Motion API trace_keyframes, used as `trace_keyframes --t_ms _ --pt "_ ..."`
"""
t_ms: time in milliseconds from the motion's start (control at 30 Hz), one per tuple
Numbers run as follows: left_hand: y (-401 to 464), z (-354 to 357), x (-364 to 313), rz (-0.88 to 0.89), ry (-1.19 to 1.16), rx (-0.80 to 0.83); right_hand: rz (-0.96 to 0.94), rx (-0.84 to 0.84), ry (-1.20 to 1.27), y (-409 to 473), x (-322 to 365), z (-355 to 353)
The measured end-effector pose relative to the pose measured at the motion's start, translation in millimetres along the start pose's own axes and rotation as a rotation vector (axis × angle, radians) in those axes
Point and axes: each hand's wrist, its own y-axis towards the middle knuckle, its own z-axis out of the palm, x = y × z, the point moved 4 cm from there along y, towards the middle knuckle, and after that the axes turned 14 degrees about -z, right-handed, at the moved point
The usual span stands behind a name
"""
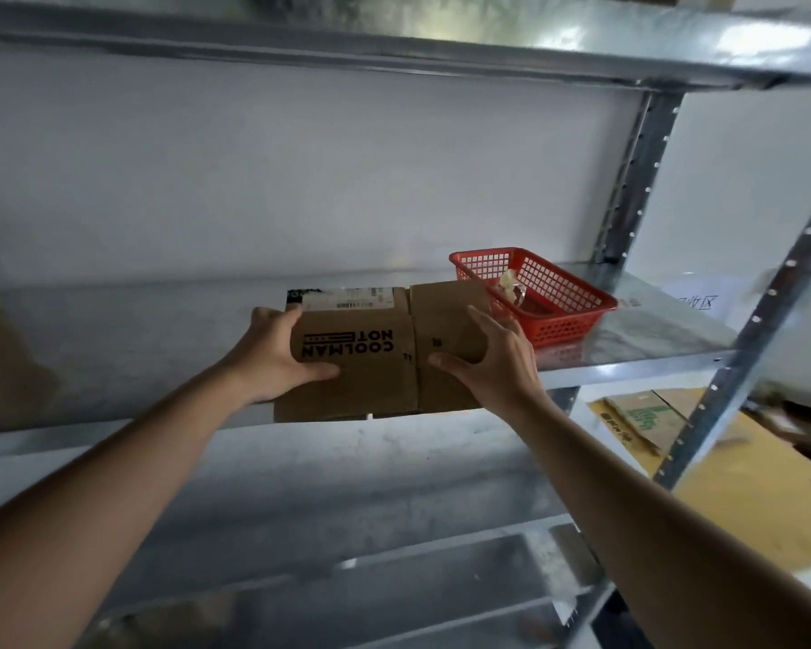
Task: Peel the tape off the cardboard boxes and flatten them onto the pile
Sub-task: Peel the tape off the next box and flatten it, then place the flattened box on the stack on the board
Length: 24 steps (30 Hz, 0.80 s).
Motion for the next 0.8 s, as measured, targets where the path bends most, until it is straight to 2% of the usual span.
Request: trace_keyframes --t_ms 300,533,800 --pt "-59.4 60.1 -50.2 0.081 -0.016 -0.029 -0.067 -0.087 0.008 -70.4 -56.6 -70.2" --pt "-120.7 135.1 -114.5 0.098 -0.015 -0.040 0.022 -0.089 0.030 -135.3 -127.6 -136.7" --pt "-174.7 233.4 -210.3 0.179 0.013 0.064 0.095 -0.073 0.003 -207.4 -218.9 -221.7"
